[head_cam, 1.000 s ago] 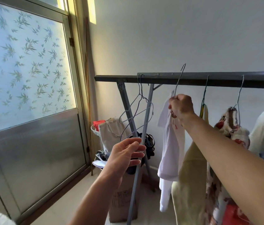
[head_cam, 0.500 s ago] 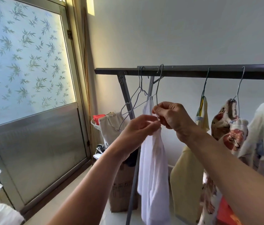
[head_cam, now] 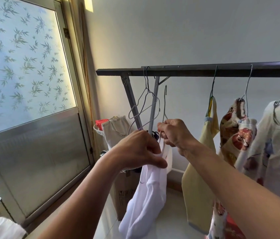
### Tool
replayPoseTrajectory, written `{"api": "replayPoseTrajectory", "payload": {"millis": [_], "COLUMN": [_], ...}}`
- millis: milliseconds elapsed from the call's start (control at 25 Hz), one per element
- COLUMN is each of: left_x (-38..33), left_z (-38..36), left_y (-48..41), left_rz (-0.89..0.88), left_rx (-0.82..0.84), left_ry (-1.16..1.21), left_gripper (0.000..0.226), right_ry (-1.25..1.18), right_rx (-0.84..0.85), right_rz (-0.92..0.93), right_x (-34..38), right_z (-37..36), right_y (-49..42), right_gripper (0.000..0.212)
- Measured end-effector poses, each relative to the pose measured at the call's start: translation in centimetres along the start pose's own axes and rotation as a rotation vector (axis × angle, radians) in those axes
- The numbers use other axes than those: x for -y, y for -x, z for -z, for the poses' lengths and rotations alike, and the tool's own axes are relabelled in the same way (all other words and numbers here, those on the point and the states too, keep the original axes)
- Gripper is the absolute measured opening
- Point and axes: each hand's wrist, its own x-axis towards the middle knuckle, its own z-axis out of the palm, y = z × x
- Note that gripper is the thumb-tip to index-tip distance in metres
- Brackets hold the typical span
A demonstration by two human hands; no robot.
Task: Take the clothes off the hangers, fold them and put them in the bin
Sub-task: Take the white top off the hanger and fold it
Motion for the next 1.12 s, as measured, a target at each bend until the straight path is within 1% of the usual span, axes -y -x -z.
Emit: {"api": "replayPoseTrajectory", "payload": {"millis": [160,320,400,440,480,560,680,760,840,880,960,1120], "left_x": [1.1,2.2,3.0,3.4,3.9,4.6,5.2,5.5,6.2,6.6,7.4,8.1], "left_z": [1.0,1.3,0.6,-0.1,-0.8,-2.2,-3.2,-3.5,-3.7,-3.8,-3.8,-3.1], "left_y": [1.4,2.1,2.3,2.4,2.4,2.2,1.5,1.0,0.7,0.7,0.7,0.7], "left_rz": [0.026,0.033,0.047,0.06,0.078,0.147,0.281,0.364,0.417,0.432,0.448,0.42], "left_rx": [0.076,0.089,0.097,0.089,0.063,-0.028,-0.156,-0.246,-0.341,-0.377,-0.434,-0.532], "left_ry": [0.186,0.32,0.35,0.371,0.414,0.584,0.843,0.925,1.017,1.065,1.104,1.167], "left_gripper": [0.025,0.023,0.018,0.02,0.026,0.034,0.025,0.019,0.016,0.016,0.016,0.016], "right_ry": [0.009,-0.11,-0.192,-0.23,-0.261,-0.306,-0.366,-0.399,-0.44,-0.446,-0.41,-0.231], "right_rx": [-0.016,-0.049,-0.079,-0.075,-0.046,0.077,0.251,0.321,0.355,0.341,0.252,-0.005], "right_rz": [-0.055,-0.161,-0.209,-0.232,-0.252,-0.275,-0.285,-0.275,-0.252,-0.231,-0.17,-0.045], "right_x": [0.2,0.8,1.3,1.6,1.8,2.5,3.8,5.2,6.6,7.0,7.5,7.7], "right_z": [-0.8,-1.4,-1.0,-0.6,-0.3,0.2,0.9,1.7,2.5,2.8,3.0,2.7], "right_y": [-0.1,-0.5,-0.9,-1.1,-1.2,-1.2,-1.0,-0.9,-1.1,-1.2,-2.0,-4.9], "right_gripper": [0.027,0.03,0.031,0.032,0.032,0.031,0.032,0.033,0.035,0.035,0.035,0.029]}}
